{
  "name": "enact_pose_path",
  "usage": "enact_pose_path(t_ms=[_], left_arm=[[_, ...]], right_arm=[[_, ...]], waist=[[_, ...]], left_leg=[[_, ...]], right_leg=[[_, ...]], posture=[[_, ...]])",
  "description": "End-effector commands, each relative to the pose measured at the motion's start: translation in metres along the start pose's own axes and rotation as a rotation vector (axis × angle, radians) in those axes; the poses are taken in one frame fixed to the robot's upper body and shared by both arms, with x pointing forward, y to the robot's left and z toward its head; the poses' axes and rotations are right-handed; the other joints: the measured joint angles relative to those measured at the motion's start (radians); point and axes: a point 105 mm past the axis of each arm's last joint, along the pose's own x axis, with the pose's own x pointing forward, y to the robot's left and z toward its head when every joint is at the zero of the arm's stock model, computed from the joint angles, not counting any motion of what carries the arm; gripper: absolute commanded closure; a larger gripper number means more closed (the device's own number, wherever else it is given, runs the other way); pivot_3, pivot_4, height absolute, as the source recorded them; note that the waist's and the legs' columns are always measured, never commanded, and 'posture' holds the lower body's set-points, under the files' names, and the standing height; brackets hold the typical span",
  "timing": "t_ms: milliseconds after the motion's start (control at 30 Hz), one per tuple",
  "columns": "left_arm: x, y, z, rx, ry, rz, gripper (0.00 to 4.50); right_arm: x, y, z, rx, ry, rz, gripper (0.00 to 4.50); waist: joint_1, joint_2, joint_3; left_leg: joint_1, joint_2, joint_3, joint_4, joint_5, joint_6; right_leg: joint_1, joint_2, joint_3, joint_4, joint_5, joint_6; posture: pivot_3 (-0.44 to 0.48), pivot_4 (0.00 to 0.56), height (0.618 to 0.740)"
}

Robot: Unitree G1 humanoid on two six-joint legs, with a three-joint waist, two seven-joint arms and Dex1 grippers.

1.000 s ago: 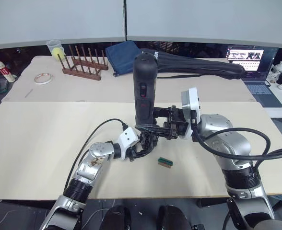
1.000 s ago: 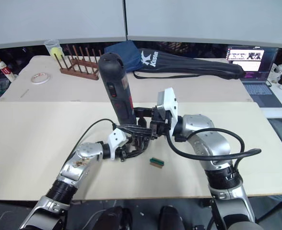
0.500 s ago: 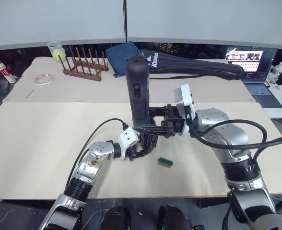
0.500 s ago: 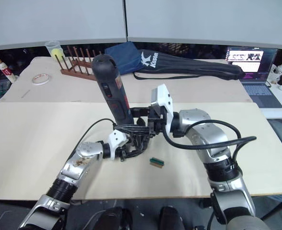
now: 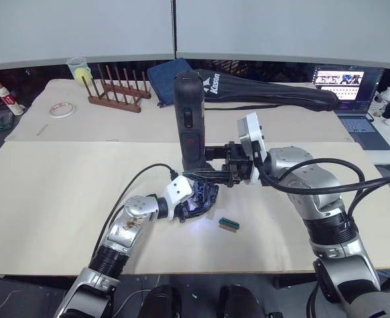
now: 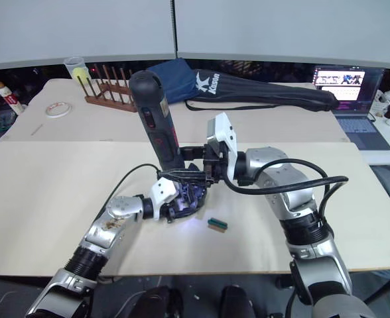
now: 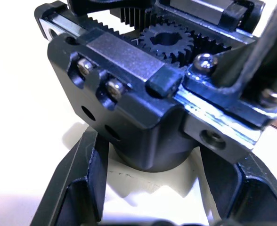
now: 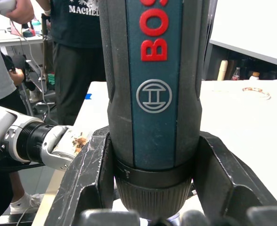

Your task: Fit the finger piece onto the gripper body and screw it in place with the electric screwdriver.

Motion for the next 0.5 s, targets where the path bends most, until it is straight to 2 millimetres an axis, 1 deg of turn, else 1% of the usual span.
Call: enact_pose_path(t_ms=[33,100,167,300,333,400,433,500], left_arm=[[-0.001,0.007,0.022,0.060,-0.068,0.013,2.22],[-0.001,0.007,0.022,0.061,-0.068,0.012,2.22],[0.000,0.008,0.022,0.061,-0.067,0.011,2.22],[0.001,0.008,0.019,0.047,-0.054,0.002,2.22],[0.001,0.008,0.018,0.044,-0.051,0.000,2.22],[0.002,0.005,0.014,0.033,-0.039,-0.009,2.22],[0.003,0.004,0.012,0.030,-0.033,-0.013,2.22],[0.003,0.002,0.009,0.027,-0.023,-0.018,2.22]], right_arm=[[-0.022,-0.013,-0.046,0.089,0.188,-0.106,2.56],[-0.023,-0.013,-0.042,0.068,0.182,-0.104,2.56],[-0.025,-0.014,-0.029,0.025,0.148,-0.104,2.56],[-0.025,-0.014,0.017,-0.092,-0.001,-0.101,2.56],[-0.025,-0.013,0.023,-0.106,-0.023,-0.101,2.56],[-0.024,-0.011,0.043,-0.141,-0.096,-0.100,2.56],[-0.024,-0.010,0.051,-0.150,-0.121,-0.096,2.56],[-0.023,-0.007,0.058,-0.157,-0.149,-0.085,2.56]], waist=[[0.000,0.000,0.000],[0.000,0.000,0.000],[0.001,0.000,0.000],[0.001,0.000,0.000],[0.001,0.000,0.000],[0.000,0.000,0.001],[0.000,0.000,0.002],[0.000,0.000,0.002]], left_leg=[[0.000,0.000,0.000,0.000,0.000,0.000],[0.000,0.000,0.000,0.000,0.000,0.001],[0.000,0.000,0.000,0.000,-0.001,0.001],[0.000,0.000,0.000,0.000,-0.001,0.001],[-0.001,0.000,0.000,0.000,-0.001,0.001],[-0.003,0.000,0.000,0.000,0.000,0.001],[-0.004,0.000,0.000,0.000,0.000,-0.001],[-0.005,0.000,0.001,0.000,0.001,-0.001]], right_leg=[[0.000,0.000,0.000,0.000,0.000,0.000],[0.000,0.000,0.000,0.000,0.000,0.000],[0.000,0.000,0.000,0.000,0.000,0.000],[-0.001,-0.001,0.000,0.000,0.000,0.000],[-0.001,-0.001,0.000,0.000,0.000,0.000],[-0.003,-0.001,0.000,0.000,0.000,0.000],[-0.004,-0.001,0.000,0.000,0.000,0.000],[-0.005,-0.001,0.000,-0.001,0.000,0.000]], posture=[[0.000,0.150,0.740],[0.000,0.150,0.740],[0.000,0.150,0.740],[0.000,0.150,0.740],[0.000,0.150,0.740],[0.000,0.150,0.740],[0.000,0.150,0.740],[0.000,0.150,0.740]])
